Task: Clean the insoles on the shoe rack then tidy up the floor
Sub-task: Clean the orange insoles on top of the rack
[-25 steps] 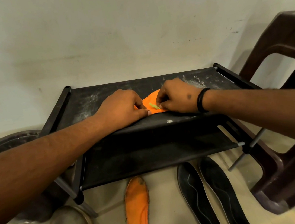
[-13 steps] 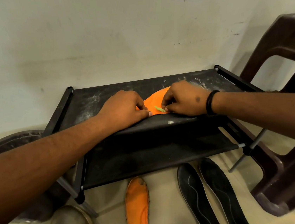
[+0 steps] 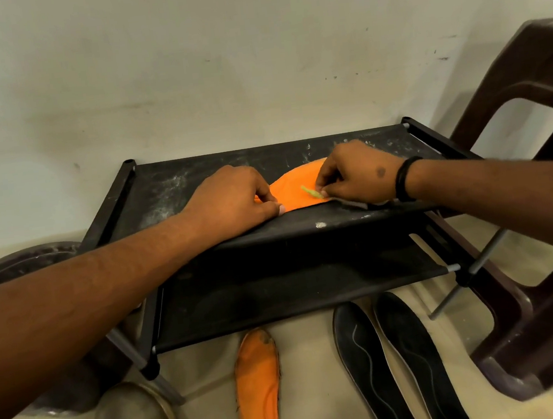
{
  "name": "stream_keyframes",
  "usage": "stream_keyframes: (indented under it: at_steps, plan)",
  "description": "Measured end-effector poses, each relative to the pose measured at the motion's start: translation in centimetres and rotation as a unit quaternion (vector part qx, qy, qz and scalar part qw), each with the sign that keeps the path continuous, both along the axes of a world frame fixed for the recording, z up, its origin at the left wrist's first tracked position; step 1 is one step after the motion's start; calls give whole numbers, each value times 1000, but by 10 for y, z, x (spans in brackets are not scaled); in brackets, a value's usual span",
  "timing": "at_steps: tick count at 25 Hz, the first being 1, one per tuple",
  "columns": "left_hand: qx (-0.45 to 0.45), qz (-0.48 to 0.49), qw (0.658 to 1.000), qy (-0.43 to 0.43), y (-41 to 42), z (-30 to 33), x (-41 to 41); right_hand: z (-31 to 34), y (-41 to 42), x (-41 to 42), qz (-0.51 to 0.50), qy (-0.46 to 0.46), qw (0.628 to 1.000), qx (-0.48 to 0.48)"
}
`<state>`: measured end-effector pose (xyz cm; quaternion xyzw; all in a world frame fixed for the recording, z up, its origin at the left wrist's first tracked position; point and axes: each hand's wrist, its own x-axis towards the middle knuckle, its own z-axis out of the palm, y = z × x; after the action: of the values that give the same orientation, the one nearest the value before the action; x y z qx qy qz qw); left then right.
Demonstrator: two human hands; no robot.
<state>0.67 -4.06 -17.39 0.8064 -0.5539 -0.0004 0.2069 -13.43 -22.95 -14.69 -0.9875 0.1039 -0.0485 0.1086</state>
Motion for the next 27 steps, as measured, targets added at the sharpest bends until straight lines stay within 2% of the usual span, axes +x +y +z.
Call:
stream_keyframes:
  at_steps: [3, 8, 13, 16, 19, 24, 27]
  plan:
    - [3, 2, 1000, 5, 1, -1, 1, 0, -13, 0, -45, 8, 998, -39]
    - [9, 6, 1000, -7, 0, 0, 0, -1, 13, 0, 31, 9, 999, 11]
    - [12, 10, 1000, 1, 1, 3, -3, 2, -13, 2, -45, 17, 999, -14]
    - [21, 20, 1000, -6, 1, 3, -3, -1, 2, 2, -6, 10, 1000, -6]
    - [41, 46, 997, -38, -2, 4, -6, 0, 4, 0, 20, 14, 999, 23]
    - [101, 91, 986, -94, -22, 21, -22, 1, -22, -2, -53, 12, 998, -12]
    - [119, 108, 975, -156, -37, 22, -36, -4, 3, -6, 8, 15, 1000, 13]
